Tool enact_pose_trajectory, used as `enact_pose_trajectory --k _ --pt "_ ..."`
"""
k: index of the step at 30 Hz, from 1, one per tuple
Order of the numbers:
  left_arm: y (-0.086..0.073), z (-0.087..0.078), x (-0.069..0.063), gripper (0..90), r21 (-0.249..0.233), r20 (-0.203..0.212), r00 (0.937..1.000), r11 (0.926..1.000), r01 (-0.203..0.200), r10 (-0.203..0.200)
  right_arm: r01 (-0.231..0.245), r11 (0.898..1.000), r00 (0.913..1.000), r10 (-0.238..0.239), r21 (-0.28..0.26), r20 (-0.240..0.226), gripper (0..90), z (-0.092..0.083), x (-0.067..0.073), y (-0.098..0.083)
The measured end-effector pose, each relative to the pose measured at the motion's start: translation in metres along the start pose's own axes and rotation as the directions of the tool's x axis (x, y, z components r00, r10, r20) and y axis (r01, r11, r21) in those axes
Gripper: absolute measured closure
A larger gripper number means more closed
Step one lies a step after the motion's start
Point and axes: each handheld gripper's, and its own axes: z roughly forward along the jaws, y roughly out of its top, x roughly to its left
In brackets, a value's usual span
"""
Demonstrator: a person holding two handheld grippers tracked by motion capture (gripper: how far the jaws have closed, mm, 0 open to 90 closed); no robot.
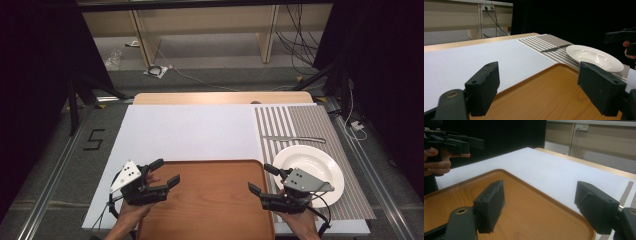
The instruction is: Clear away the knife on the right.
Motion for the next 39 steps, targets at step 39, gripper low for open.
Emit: enact_pose_trajectory --k 39 --pt "0.0001 0.0003 -0.0003 17.8 0.002 0.003 1.0000 1.0000 -0.003 0.003 0.052 0.998 0.9966 -0.053 0.021 0.063 26.7 -0.0064 -0.0098 0.0080"
